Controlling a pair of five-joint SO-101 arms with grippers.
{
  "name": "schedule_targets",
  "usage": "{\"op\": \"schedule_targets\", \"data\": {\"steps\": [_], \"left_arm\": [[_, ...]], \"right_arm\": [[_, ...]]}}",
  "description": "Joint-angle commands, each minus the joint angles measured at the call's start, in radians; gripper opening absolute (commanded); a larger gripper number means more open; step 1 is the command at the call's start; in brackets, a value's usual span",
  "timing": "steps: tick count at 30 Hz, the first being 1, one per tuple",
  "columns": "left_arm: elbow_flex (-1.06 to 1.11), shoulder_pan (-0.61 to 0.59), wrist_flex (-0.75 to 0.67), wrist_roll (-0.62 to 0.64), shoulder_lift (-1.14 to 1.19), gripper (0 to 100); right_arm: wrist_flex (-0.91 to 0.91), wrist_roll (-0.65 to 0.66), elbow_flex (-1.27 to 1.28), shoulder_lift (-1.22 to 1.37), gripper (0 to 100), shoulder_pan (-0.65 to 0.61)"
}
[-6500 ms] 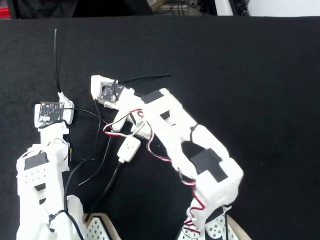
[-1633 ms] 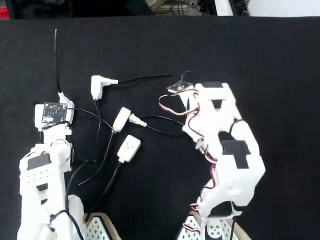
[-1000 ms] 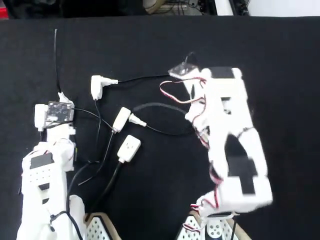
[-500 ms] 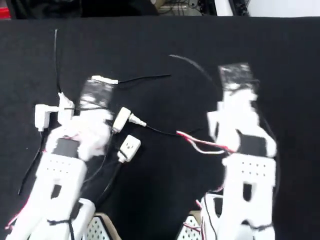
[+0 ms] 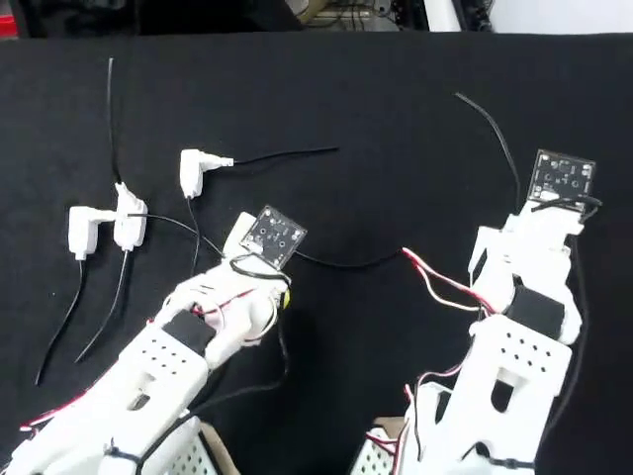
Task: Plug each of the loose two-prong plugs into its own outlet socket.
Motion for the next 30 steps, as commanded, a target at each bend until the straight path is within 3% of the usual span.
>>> {"op": "schedule_targets", "data": {"steps": [1,5,12,20,27,30], "left_arm": [[-0.008,-0.002,-0.023,0.091,-0.005,8],[-0.01,-0.03,-0.023,0.249,0.017,16],[-0.094,-0.012,-0.012,0.207,0.232,14],[-0.344,-0.004,0.189,0.204,0.546,14],[-0.387,-0.013,0.232,0.203,0.583,11],[-0.395,-0.015,0.282,0.132,0.583,11]], "right_arm": [[-0.026,-0.006,-0.001,-0.019,1.4,-0.02],[-0.026,-0.006,0.015,-0.019,1.5,-0.048],[-0.026,-0.006,0.019,-0.019,1.5,-0.051],[-0.026,-0.005,0.028,-0.018,1.5,-0.084],[-0.028,0.014,0.035,-0.018,1.3,-0.087],[-0.028,0.014,0.035,-0.018,1.3,-0.089]]}}
